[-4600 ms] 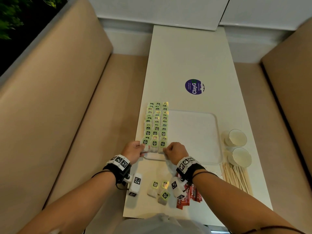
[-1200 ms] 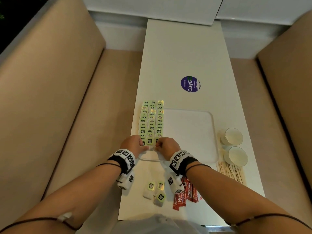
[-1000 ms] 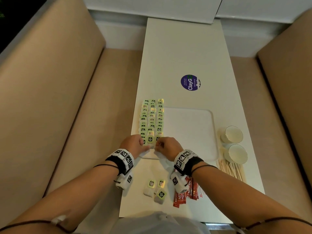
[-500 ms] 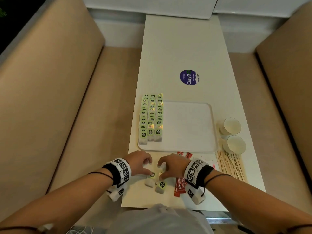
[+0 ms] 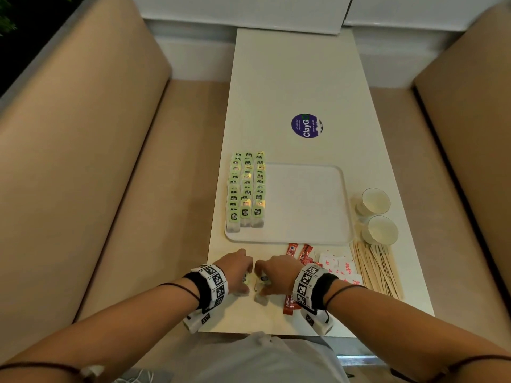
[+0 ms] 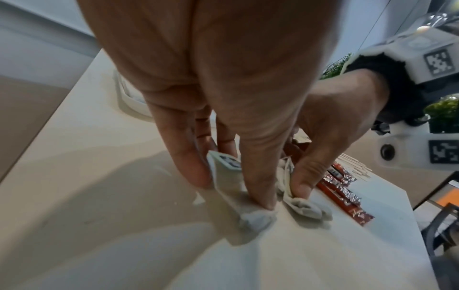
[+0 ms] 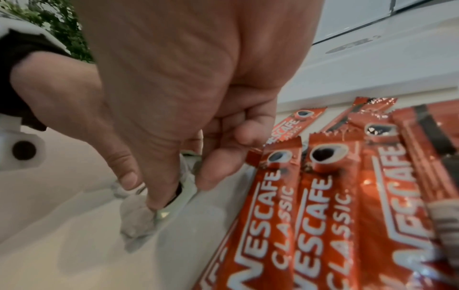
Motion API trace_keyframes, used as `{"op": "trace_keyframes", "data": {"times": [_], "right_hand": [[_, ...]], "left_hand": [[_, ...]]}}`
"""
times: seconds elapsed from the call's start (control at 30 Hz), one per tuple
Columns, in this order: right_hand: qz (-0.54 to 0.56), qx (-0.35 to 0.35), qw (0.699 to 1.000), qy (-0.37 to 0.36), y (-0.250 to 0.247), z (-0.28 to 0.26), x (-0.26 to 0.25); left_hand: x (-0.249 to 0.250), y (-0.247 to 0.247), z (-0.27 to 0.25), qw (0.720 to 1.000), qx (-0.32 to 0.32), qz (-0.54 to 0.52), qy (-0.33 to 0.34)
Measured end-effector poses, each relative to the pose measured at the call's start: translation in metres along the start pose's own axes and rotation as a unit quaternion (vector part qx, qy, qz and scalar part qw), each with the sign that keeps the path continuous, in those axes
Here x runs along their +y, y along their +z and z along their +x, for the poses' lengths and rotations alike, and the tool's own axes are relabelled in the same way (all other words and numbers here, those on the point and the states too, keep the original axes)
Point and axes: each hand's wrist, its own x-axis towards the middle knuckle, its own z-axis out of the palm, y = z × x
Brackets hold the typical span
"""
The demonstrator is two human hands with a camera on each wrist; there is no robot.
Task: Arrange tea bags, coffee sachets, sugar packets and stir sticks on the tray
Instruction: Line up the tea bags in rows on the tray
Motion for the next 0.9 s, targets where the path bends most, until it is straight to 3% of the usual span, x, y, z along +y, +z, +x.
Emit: {"op": "trace_keyframes", "data": {"times": [0.23, 0.53, 0.6, 0.7, 0.9], "right_hand": [[0.005, 0.028, 1.0, 0.004, 0.004, 0.004, 0.002], [0.17, 0.059, 0.983, 0.025, -0.005, 0.008, 0.013], [0.189, 0.072, 0.979, 0.021, -0.01, 0.008, 0.017], [0.215, 0.102, 0.971, 0.018, -0.019, 0.01, 0.022], [0.251, 0.118, 0.961, -0.004, -0.034, 0.018, 0.023]], "left_hand": [[-0.009, -0.005, 0.001, 0.99, 0.008, -0.122, -0.066], [-0.014, -0.022, -0.001, 0.951, 0.034, -0.294, -0.087], [-0.013, -0.026, 0.0, 0.923, 0.015, -0.37, -0.108], [-0.012, -0.03, -0.001, 0.842, -0.026, -0.522, -0.136], [-0.011, -0.037, 0.001, 0.775, -0.04, -0.618, -0.129]]}}
